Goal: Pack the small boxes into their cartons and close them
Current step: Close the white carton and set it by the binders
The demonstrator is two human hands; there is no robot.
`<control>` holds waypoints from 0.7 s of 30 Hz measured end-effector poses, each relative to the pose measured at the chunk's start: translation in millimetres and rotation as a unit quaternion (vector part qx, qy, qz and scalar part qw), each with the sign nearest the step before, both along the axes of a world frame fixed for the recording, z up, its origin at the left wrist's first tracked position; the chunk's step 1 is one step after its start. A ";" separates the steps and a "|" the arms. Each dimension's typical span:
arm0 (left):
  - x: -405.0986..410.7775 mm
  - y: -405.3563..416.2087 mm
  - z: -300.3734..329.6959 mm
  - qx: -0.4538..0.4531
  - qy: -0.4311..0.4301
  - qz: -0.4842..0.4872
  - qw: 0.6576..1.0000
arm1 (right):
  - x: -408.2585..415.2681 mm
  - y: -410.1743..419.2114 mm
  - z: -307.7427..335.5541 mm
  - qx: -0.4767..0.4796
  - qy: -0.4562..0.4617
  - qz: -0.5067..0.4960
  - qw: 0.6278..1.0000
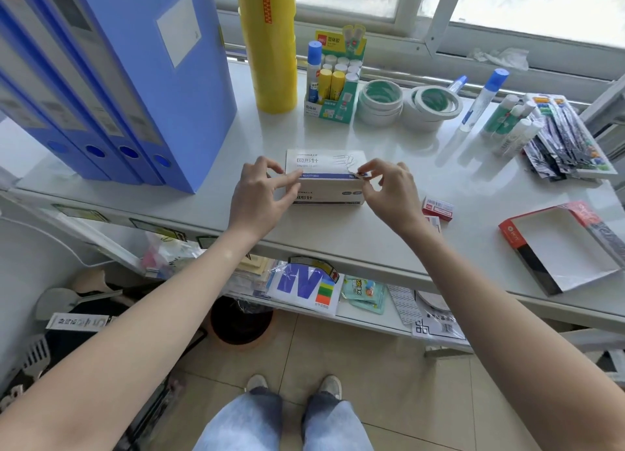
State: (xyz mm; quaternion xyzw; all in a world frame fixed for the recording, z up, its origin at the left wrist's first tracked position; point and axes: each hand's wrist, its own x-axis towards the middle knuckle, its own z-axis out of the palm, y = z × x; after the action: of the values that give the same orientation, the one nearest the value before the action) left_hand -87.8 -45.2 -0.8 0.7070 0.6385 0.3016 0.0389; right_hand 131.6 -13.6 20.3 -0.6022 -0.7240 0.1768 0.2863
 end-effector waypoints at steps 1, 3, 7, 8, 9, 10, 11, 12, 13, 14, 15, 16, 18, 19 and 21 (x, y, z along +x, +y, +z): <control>-1.0 -0.2 -1.3 0.003 0.020 -0.002 1.000 | -0.1 -0.5 -0.7 0.005 -0.004 0.000 1.000; -3.2 -1.1 -2.9 0.004 0.056 -0.013 0.998 | -0.2 -1.4 -1.0 0.005 -0.010 -0.002 1.000; -6.6 -3.2 -7.7 0.025 0.131 -0.031 0.991 | 0.0 -3.3 -2.1 -0.002 -0.036 0.000 0.999; -6.4 -2.9 -8.2 0.035 0.143 -0.030 0.989 | -0.2 -3.8 -2.4 -0.005 -0.042 0.002 0.999; -5.9 -2.0 -8.3 0.045 0.152 -0.029 0.987 | -0.3 -4.0 -2.9 -0.008 -0.046 0.003 0.999; -5.2 -0.9 -8.6 0.053 0.158 -0.032 0.985 | -0.4 -3.9 -3.4 -0.010 -0.045 0.004 0.999; -4.7 0.2 -8.7 0.059 0.164 -0.039 0.984 | -0.6 -3.8 -3.7 -0.013 -0.042 0.005 0.999; -4.4 0.7 -9.0 0.065 0.168 -0.049 0.982 | -0.8 -3.9 -3.7 -0.016 -0.037 0.006 0.999; -4.7 1.0 -9.4 0.067 0.166 -0.059 0.982 | -1.1 -4.1 -3.8 -0.017 -0.028 0.006 0.999; -5.2 1.3 -9.8 0.065 0.155 -0.065 0.984 | -1.4 -4.1 -3.6 -0.018 -0.017 0.006 1.000; -5.4 1.7 -10.4 0.053 0.135 -0.064 0.987 | -1.9 -4.1 -3.4 -0.021 0.000 0.006 1.000; -5.0 2.2 -10.6 0.030 0.100 -0.055 0.993 | -2.6 -4.0 -2.7 -0.032 0.020 0.004 0.999; -2.0 3.2 -10.0 -0.056 -0.024 -0.023 0.998 | -5.5 -2.6 0.1 -0.089 0.065 -0.012 0.994; 0.4 3.4 -7.8 -0.112 -0.109 -0.004 0.988 | -7.3 -1.1 0.8 -0.133 0.085 -0.022 0.987; 5.0 5.4 -2.8 -0.210 -0.249 0.017 0.945 | -11.1 2.3 -0.2 -0.211 0.124 -0.034 0.969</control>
State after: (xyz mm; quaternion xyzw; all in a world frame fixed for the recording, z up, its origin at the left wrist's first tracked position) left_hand -82.8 -39.8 -3.6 0.5739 0.6694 0.3276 0.3394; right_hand 120.5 -11.4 20.1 -0.6469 -0.6077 0.3894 0.2462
